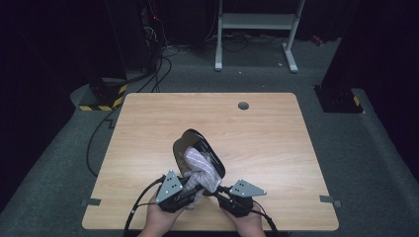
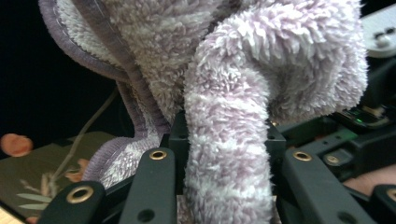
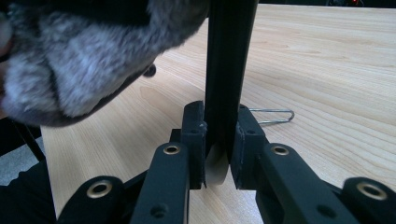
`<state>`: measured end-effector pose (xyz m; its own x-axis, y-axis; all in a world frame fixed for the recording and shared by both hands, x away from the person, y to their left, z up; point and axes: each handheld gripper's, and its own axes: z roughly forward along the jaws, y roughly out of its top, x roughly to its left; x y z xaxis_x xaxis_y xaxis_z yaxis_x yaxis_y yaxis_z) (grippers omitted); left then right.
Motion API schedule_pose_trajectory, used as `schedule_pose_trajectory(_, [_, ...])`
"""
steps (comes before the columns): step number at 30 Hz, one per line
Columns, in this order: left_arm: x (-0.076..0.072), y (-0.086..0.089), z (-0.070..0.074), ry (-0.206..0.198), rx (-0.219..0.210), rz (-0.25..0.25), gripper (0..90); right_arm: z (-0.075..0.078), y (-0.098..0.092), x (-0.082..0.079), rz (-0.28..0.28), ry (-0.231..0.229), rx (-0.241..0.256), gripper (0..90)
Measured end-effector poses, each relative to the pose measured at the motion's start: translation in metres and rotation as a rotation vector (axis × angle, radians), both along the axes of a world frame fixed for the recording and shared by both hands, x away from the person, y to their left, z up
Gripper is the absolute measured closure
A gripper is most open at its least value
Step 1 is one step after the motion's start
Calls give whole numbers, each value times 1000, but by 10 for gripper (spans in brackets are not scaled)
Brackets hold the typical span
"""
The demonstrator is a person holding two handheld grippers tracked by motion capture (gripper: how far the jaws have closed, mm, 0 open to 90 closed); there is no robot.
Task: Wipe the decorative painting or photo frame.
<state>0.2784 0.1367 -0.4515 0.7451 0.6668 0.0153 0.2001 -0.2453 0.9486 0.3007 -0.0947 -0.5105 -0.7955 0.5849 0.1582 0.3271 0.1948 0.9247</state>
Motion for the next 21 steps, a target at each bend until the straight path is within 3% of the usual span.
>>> schedule_pose_trajectory(9, [13, 14, -8, 4, -9, 57, 674, 0, 0, 0, -2, 0, 5, 786])
schedule_pose_trajectory(15, [36, 46, -18, 59, -79, 164, 674, 0, 1, 1, -2, -1, 8, 785])
schedule_pose_trajectory(21, [56, 73, -22, 77, -40, 279, 674, 0, 0, 0, -1, -5, 3, 785])
